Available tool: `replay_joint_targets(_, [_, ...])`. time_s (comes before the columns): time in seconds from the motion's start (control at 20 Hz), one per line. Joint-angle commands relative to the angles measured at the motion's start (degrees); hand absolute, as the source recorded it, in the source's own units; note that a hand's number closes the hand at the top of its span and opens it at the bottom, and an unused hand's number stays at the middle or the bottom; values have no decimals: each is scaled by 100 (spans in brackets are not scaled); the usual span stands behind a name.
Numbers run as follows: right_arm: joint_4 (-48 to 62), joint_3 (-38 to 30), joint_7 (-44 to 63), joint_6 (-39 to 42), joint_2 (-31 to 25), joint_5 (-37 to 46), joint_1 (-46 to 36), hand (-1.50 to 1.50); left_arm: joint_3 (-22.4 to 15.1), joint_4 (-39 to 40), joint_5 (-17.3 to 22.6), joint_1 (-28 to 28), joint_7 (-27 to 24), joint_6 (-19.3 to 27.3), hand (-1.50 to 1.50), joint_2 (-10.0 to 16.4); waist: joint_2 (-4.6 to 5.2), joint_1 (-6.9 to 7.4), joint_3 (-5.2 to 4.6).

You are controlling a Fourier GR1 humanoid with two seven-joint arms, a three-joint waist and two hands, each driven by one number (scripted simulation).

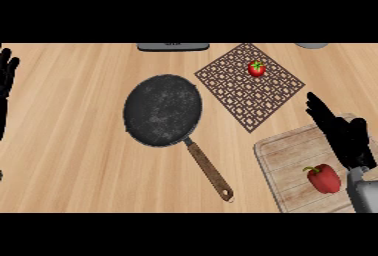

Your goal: Pick the bell pepper from the cutting board and place it in the pan

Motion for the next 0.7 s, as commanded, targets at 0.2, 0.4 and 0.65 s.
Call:
replay_joint_targets(0.2, [-871, -555, -1022, 454, 109, -800, -472, -150, -951, 343, -763, 1136, 274, -78, 0, -203, 51, 33, -59])
replay_joint_targets(0.4, [-741, -1624, -1002, -1035, -322, 0, 461, -150, -989, 593, -611, 1663, 371, -137, 0, -292, -7, -346, -61])
replay_joint_targets(0.65, [-1157, -2018, -1692, 63, -1092, -28, 2186, -150, -1398, 446, -1005, 1872, 271, -27, 0, -536, 44, -168, -66])
